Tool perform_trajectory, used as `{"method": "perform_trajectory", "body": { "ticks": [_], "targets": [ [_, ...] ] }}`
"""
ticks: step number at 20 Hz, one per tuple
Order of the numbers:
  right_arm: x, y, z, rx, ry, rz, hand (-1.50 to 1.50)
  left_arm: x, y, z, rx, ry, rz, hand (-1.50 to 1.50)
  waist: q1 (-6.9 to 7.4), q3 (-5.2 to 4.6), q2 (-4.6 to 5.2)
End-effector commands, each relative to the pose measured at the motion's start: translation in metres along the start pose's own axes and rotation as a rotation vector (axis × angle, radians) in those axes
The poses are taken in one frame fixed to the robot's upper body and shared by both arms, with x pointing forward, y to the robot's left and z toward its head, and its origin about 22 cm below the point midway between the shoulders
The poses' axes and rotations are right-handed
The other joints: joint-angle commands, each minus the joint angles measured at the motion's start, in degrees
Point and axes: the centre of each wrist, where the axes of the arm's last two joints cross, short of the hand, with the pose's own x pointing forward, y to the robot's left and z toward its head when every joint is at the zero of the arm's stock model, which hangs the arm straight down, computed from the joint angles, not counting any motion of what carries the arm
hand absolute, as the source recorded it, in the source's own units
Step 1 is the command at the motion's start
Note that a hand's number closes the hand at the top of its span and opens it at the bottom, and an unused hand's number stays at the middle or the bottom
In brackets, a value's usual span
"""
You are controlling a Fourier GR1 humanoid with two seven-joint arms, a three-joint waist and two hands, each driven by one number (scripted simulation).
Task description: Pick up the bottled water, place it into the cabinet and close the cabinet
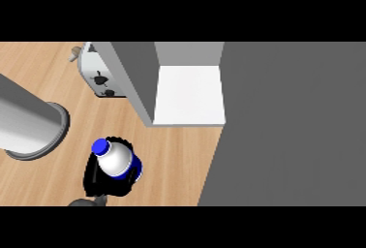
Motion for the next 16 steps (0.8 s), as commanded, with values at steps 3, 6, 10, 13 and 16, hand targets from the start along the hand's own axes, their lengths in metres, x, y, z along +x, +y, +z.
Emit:
{"method": "perform_trajectory", "body": {
  "ticks": [3, 6, 10, 13, 16],
  "targets": [
    [0.019, -0.008, -0.003, -0.01, -0.053, 0.04, -1.5, 0.031, -0.036, -0.007, -0.025, -0.024, -0.006, 1.5, 0.31, 0.01, 0.08],
    [0.037, -0.019, 0.003, 0.002, -0.052, 0.046, -1.5, 0.013, -0.047, -0.001, -0.042, -0.031, -0.031, 1.5, 0.03, -0.01, 0.12],
    [0.022, -0.007, 0.0, 0.002, -0.048, 0.001, -1.5, 0.049, -0.094, -0.032, -0.062, -0.074, -0.038, 1.5, 0.03, 0.02, 0.06],
    [0.027, -0.009, 0.009, -0.015, -0.055, 0.014, -1.5, 0.041, -0.108, -0.038, -0.073, -0.051, -0.027, 1.5, -0.26, 0.0, 0.09],
    [0.025, -0.002, 0.006, -0.008, -0.056, 0.018, -1.5, 0.062, -0.123, -0.049, -0.058, -0.043, -0.028, 1.5, -0.08, -0.02, 0.03]
  ]
}}
